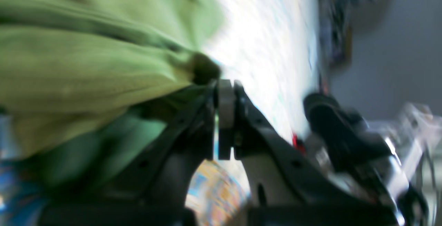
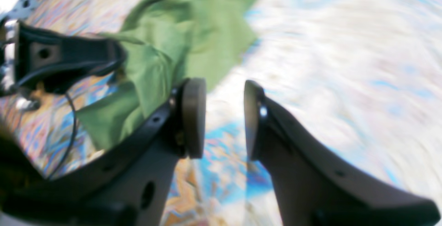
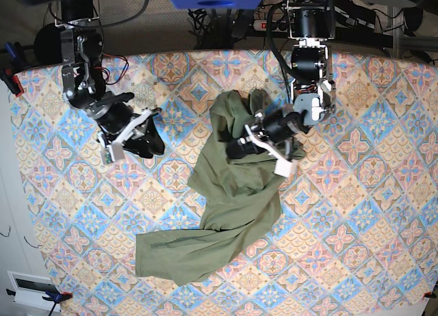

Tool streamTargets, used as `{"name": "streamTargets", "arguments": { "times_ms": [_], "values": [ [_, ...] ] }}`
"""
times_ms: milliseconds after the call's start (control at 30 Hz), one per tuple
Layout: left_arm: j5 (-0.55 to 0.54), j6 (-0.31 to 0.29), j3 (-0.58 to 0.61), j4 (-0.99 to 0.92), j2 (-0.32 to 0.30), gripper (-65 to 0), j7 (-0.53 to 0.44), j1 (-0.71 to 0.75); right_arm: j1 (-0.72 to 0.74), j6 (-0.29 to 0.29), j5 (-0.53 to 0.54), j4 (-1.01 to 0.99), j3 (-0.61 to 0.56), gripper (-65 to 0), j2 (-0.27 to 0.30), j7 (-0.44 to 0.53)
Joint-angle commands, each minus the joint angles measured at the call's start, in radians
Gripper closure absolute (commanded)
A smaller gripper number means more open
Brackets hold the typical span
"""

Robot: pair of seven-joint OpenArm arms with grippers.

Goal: Layout the t-shirt on the table in an organized manner, then fold the t-shirt properly
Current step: 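Lift the t-shirt with the left gripper and swing it across the table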

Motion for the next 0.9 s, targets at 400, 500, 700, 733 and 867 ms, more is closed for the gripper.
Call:
{"name": "streamTargets", "arguments": {
  "times_ms": [400,500,700,733,867],
  "values": [
    [0.061,-0.169,0.143,-0.082,0.103,0.0,0.014,-0.318,-0.093,0.009,0.013,0.021,0.315,-17.7,0.012,-0.105],
    [0.061,-0.179,0.108,-0.101,0.103,0.0,-0.012,-0.425,-0.103,0.009,0.013,0.021,0.320,-17.7,0.012,-0.105],
    [0.076,-0.179,0.089,-0.174,0.103,0.0,-0.049,-0.683,-0.103,0.009,0.013,0.021,0.314,-17.7,0.009,-0.105],
    [0.099,-0.179,0.074,-0.184,0.103,0.0,-0.049,-0.723,-0.103,0.009,0.013,0.021,0.312,-17.7,0.009,-0.105],
    [0.145,-0.179,-0.006,-0.245,0.103,0.0,-0.101,-0.883,-0.103,0.009,0.013,0.021,0.312,-17.9,0.009,-0.105]
  ]
}}
